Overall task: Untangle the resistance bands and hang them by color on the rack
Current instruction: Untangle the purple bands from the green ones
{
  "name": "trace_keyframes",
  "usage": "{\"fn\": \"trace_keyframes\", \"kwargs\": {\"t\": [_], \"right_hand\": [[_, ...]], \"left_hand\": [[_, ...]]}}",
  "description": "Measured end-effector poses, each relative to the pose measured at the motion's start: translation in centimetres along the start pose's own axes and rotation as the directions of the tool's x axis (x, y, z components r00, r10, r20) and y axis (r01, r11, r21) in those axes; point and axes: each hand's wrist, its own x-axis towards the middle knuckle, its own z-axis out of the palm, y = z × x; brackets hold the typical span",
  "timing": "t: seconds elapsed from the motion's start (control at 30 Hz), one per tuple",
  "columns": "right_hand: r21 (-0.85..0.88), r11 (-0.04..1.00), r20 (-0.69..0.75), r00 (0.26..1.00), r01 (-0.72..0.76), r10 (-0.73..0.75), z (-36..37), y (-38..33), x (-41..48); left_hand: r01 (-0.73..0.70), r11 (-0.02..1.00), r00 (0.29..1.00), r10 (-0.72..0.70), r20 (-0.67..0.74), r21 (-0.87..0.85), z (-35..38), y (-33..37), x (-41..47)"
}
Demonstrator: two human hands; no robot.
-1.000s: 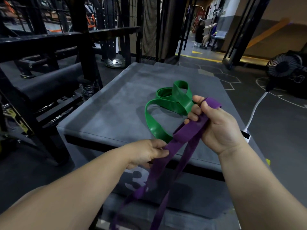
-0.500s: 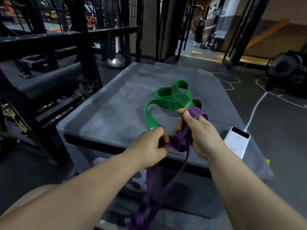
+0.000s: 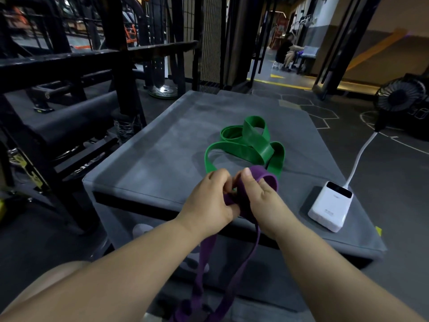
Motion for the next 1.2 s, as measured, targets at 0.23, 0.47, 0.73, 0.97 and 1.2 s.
{"fn": "trace_keyframes", "kwargs": {"t": [0.23,0.47,0.73,0.97,1.2], "right_hand": [[-0.184,0.983,-0.008,1.000,0.019,-0.021,0.1,-1.1,-0.5],[-0.171,0.985,-0.074,0.997,0.009,-0.022,-0.2,-1.1,-0.1],[-0.077,0.997,-0.178,0.984,-0.025,0.011,-1.3,-0.8,0.4],[-0.135,0.984,-0.085,0.990,-0.119,0.108,-1.4,-0.3,0.4],[0.075,0.992,0.299,0.951,-0.103,0.076,-1.1,-1.2,-1.2]], "left_hand": [[0.042,0.998,0.996,-0.045,0.073,0.040,0.1,0.2,-0.5],[0.172,0.982,0.927,-0.189,0.325,0.080,0.1,0.3,-0.2],[0.045,0.998,0.929,-0.027,0.370,-0.039,-0.5,-1.3,0.4],[-0.051,0.996,0.948,0.069,0.311,-0.068,-1.7,-1.2,0.8],[-0.025,0.947,0.982,0.083,0.170,-0.319,-2.7,-0.7,1.3]]}}
